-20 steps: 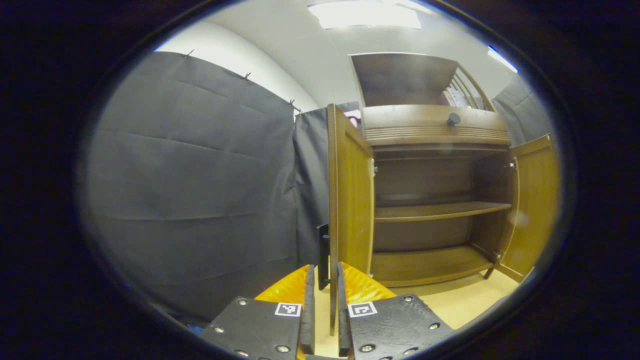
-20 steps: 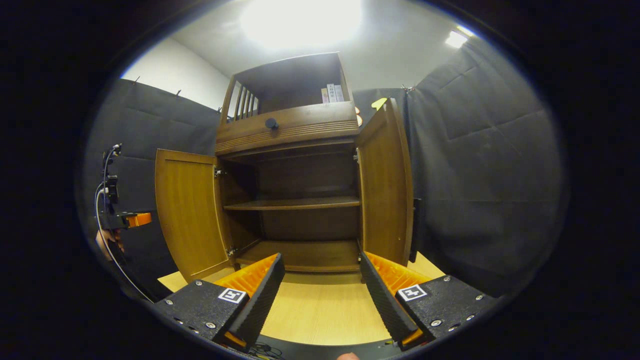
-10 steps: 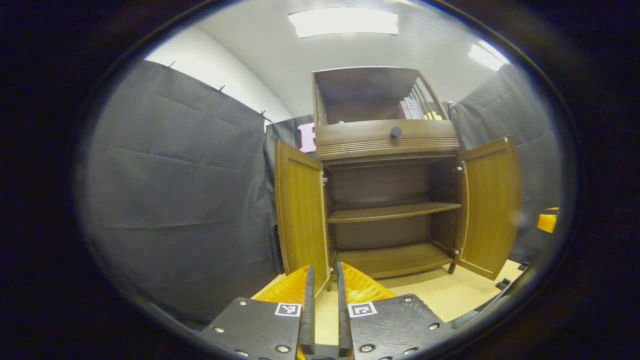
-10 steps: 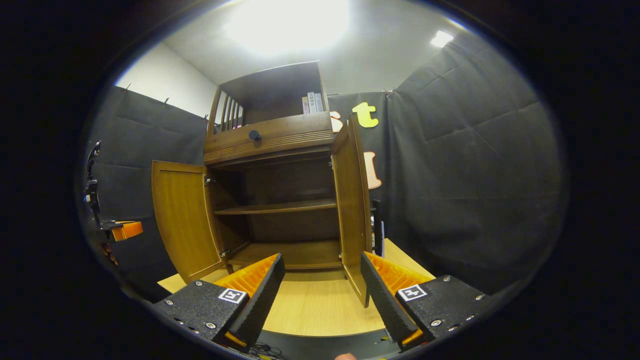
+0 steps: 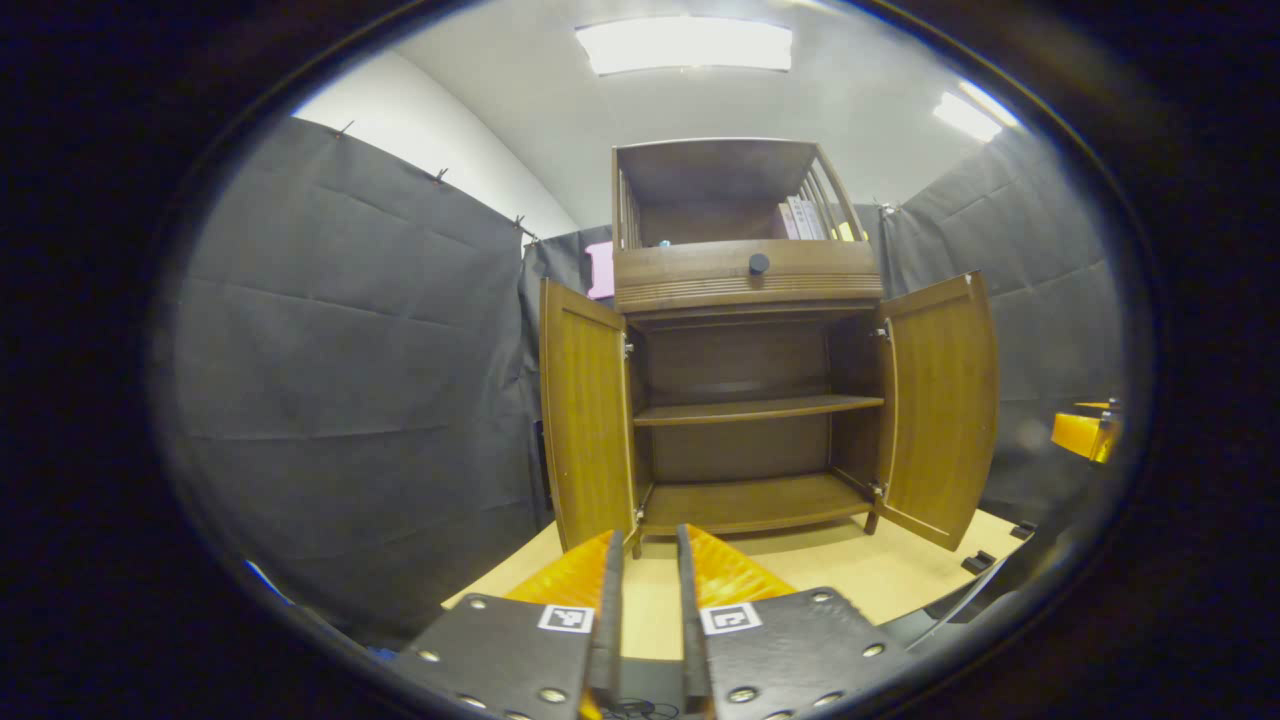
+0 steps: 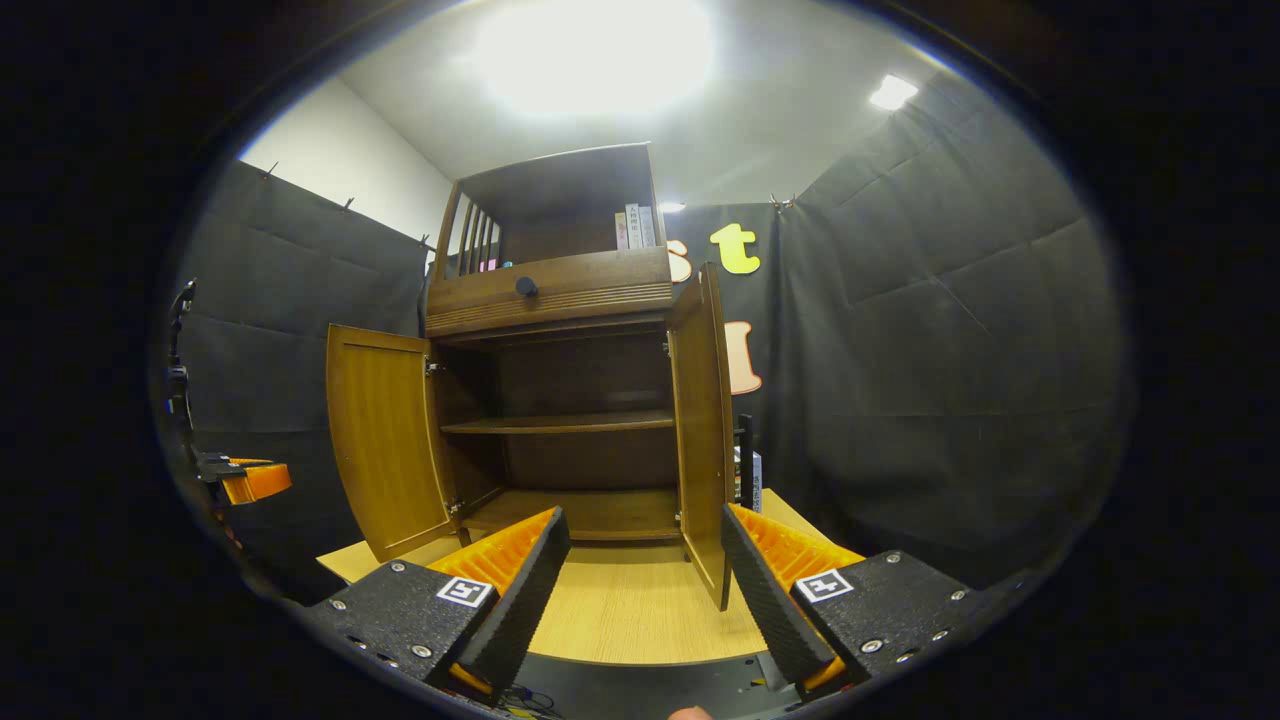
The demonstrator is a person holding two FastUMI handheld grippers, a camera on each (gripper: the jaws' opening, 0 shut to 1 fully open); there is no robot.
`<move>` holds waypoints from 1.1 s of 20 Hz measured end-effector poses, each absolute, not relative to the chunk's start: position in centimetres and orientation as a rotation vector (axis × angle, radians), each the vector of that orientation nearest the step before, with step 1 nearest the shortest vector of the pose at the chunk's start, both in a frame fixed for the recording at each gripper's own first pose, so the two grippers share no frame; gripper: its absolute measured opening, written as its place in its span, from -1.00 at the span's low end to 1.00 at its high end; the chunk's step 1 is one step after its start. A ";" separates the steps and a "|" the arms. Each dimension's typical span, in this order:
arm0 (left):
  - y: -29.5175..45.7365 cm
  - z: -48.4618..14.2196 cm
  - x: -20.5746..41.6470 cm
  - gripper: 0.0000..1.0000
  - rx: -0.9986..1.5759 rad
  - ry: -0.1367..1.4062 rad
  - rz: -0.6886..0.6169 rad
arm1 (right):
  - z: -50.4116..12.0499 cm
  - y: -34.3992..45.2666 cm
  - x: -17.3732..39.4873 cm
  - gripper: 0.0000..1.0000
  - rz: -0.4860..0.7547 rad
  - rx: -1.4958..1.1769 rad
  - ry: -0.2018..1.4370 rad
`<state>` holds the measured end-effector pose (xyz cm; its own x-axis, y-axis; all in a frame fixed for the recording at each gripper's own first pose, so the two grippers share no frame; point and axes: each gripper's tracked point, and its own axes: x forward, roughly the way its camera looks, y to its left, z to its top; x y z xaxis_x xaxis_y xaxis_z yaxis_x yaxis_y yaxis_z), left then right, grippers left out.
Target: Open the right door of the double-door shoe cabinet with the right hand, and open the left door with the left hand.
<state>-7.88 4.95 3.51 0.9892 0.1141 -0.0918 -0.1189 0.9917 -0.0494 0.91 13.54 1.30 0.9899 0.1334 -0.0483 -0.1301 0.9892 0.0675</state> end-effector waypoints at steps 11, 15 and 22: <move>6.0 4.7 -11.6 0.95 -0.022 0.044 0.134 | 2.1 14.6 -1.1 0.88 0.146 0.072 0.040; 6.1 5.2 -12.6 0.93 -0.022 0.032 0.139 | 2.5 14.8 -1.4 0.82 0.140 0.068 0.032; 6.5 5.4 -13.7 0.89 -0.019 0.026 0.156 | 2.7 15.0 -1.7 0.88 0.131 0.069 0.028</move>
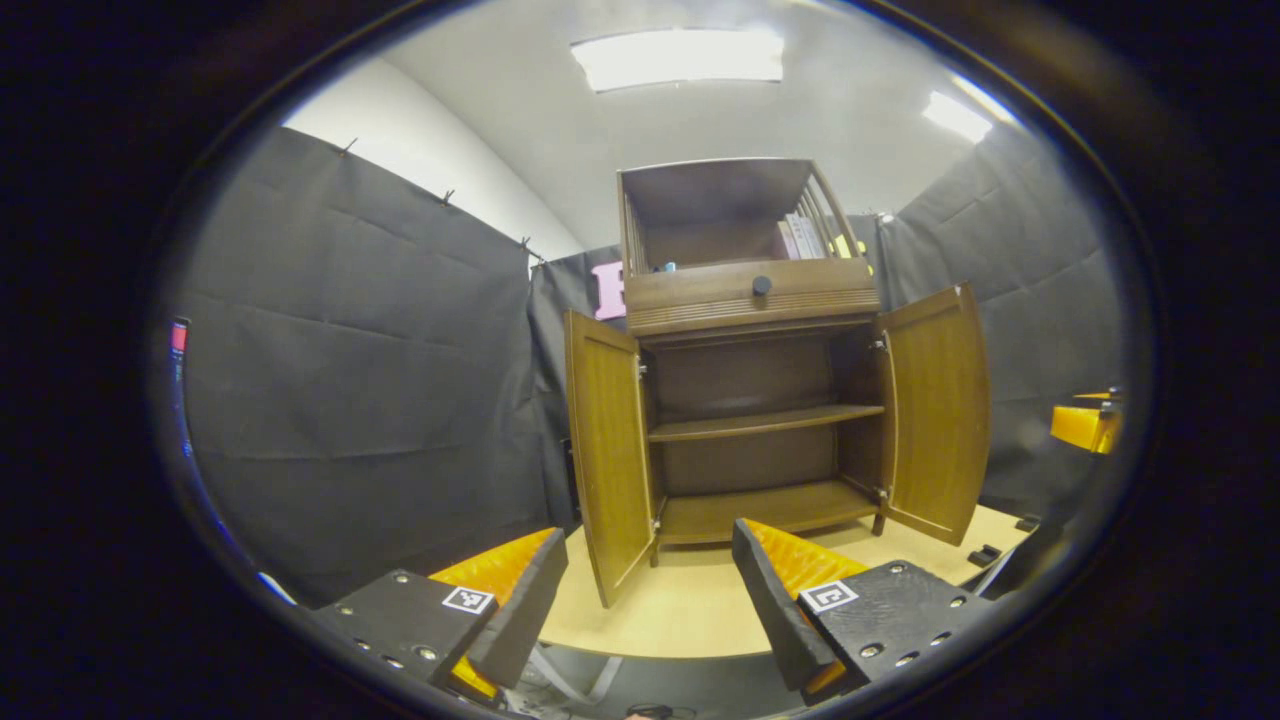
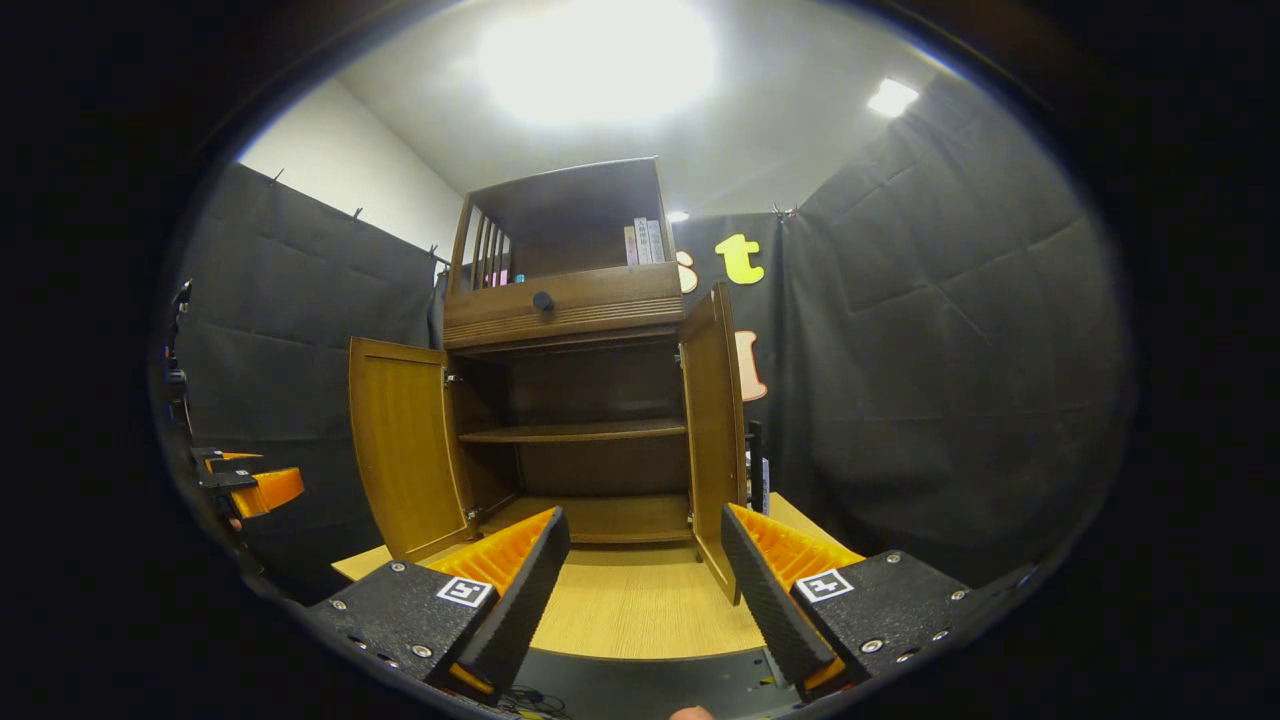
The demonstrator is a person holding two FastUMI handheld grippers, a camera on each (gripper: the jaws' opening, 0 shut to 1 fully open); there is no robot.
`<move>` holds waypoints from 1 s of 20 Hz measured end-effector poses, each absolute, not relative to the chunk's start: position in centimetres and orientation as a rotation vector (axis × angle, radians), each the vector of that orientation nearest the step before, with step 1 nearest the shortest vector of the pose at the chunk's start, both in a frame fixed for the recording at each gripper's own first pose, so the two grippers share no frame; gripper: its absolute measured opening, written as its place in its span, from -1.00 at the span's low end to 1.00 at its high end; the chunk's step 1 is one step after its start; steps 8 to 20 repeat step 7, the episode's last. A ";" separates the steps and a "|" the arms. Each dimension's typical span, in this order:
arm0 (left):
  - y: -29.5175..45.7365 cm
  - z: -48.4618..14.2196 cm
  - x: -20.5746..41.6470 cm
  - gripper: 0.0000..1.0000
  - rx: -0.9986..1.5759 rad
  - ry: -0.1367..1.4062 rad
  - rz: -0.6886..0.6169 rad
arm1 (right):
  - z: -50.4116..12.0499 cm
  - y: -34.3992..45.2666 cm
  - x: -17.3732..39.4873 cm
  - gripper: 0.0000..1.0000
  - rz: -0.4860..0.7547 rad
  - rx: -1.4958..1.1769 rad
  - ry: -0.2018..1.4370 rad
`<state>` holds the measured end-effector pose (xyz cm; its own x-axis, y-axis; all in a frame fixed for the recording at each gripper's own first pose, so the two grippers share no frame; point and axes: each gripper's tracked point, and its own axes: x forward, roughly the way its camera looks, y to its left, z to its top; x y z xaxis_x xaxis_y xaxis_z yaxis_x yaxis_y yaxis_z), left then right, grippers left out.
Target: Open the right door of the double-door shoe cabinet with the right hand, and open the left door with the left hand.
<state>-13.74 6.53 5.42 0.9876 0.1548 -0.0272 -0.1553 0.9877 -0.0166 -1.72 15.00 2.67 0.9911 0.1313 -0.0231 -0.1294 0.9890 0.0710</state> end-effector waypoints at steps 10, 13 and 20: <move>5.9 5.6 -13.8 0.79 -0.007 0.027 0.165 | 2.4 14.9 -1.5 0.89 0.132 0.077 0.033; 5.9 5.6 -13.8 0.79 -0.007 0.027 0.165 | 2.4 14.9 -1.5 0.89 0.132 0.077 0.033; 5.9 5.6 -13.8 0.79 -0.007 0.027 0.165 | 2.4 14.9 -1.5 0.89 0.132 0.077 0.033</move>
